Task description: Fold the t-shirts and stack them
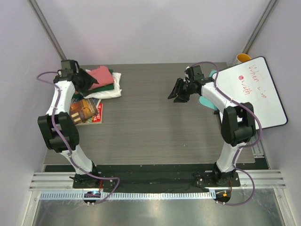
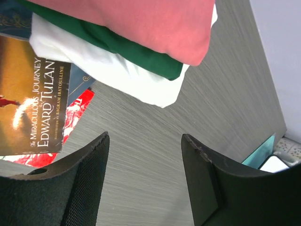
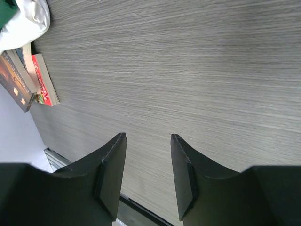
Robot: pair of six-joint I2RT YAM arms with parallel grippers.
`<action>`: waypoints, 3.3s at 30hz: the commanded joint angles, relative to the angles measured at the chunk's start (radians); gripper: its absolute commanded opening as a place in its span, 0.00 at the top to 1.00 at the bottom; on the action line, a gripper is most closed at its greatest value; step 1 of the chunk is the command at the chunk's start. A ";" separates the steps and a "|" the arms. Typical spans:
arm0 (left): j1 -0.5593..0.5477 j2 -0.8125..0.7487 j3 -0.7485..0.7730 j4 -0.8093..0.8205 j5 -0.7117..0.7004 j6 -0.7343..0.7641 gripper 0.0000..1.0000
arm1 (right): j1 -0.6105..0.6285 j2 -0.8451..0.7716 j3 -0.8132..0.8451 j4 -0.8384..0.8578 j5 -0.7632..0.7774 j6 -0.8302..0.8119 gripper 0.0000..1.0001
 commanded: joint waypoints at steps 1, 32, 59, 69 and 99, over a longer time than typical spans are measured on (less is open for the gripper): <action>0.002 -0.080 0.008 -0.027 -0.014 0.001 0.36 | -0.001 -0.008 0.055 0.022 -0.027 -0.001 0.51; -0.041 -0.291 -0.187 0.038 0.017 -0.042 0.36 | 0.019 -0.158 -0.129 -0.009 0.046 0.083 0.53; -0.179 -0.064 -0.058 0.045 0.027 -0.061 0.36 | 0.035 -0.073 -0.022 -0.079 0.099 0.059 0.53; -0.191 -0.054 0.020 0.010 -0.030 -0.036 0.36 | 0.021 0.021 0.096 -0.089 0.076 0.020 0.52; -0.206 -0.044 -0.003 -0.074 0.063 -0.105 0.36 | 0.015 0.078 0.271 -0.288 0.149 -0.086 0.53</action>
